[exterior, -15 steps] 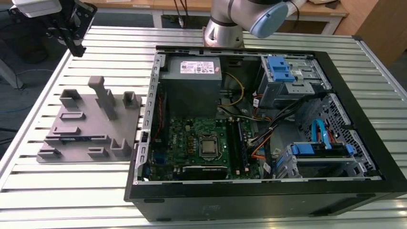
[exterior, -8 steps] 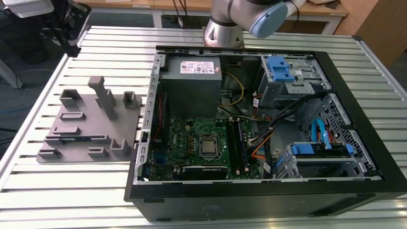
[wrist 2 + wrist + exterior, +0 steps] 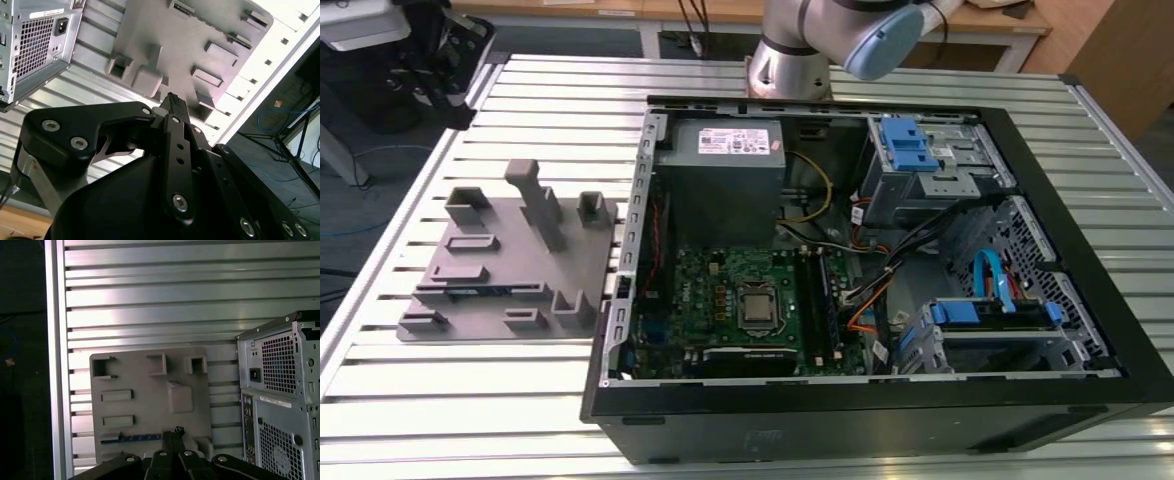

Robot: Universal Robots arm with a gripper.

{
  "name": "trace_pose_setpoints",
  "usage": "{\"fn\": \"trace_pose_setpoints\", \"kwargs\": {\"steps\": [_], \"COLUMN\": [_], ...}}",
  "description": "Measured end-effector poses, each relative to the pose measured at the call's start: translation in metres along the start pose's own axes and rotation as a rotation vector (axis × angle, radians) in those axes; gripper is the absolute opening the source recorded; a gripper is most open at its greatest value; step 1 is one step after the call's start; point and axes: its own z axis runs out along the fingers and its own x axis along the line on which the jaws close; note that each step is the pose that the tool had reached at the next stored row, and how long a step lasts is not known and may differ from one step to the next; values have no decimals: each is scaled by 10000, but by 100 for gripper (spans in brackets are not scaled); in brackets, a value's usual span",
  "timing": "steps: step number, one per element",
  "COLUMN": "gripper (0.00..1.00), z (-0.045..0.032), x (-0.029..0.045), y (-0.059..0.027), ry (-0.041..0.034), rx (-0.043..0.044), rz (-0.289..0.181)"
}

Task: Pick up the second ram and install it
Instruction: 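Reach for the second ram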

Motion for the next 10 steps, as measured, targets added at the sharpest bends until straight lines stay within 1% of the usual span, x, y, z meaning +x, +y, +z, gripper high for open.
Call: {"fn": "trace_pose_setpoints", "kwargs": {"steps": [4,7,10], "gripper": [11,11,11], "z": [18,68,120], "x": [14,12,13], "y": [-107,-169,-214], "ry": [1,15,22], "rx": [0,1,1], "rz": [-1,-5,-8]}}
